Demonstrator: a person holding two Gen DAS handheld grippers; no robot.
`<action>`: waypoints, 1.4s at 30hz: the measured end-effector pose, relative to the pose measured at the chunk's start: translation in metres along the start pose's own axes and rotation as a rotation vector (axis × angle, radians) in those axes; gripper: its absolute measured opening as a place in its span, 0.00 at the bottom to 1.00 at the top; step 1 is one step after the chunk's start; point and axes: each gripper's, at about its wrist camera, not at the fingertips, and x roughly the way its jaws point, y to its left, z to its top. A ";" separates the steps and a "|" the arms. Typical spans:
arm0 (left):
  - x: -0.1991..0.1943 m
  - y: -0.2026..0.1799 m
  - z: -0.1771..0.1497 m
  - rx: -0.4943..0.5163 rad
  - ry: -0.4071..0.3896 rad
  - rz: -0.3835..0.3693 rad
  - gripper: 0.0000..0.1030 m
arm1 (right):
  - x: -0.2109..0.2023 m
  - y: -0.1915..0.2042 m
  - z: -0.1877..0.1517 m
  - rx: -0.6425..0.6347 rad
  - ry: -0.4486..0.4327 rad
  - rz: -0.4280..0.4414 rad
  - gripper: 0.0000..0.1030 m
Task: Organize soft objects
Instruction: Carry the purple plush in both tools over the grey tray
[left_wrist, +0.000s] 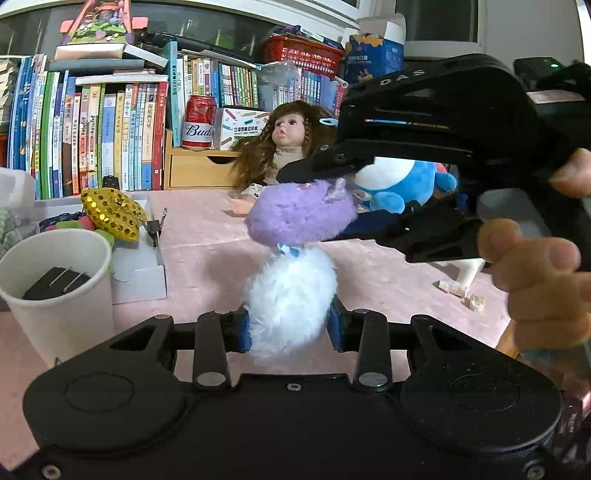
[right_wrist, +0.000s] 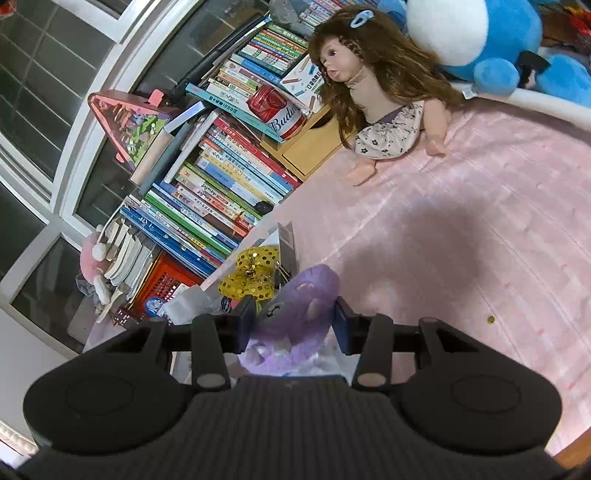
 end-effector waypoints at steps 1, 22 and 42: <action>-0.004 0.001 0.001 -0.005 -0.005 -0.006 0.34 | 0.001 0.004 0.000 -0.008 0.001 -0.003 0.47; -0.075 0.055 0.063 -0.028 -0.108 0.034 0.34 | 0.016 0.090 0.011 -0.178 -0.006 0.019 0.47; -0.120 0.193 0.145 0.028 -0.054 0.269 0.34 | 0.096 0.172 0.008 -0.382 0.093 -0.036 0.47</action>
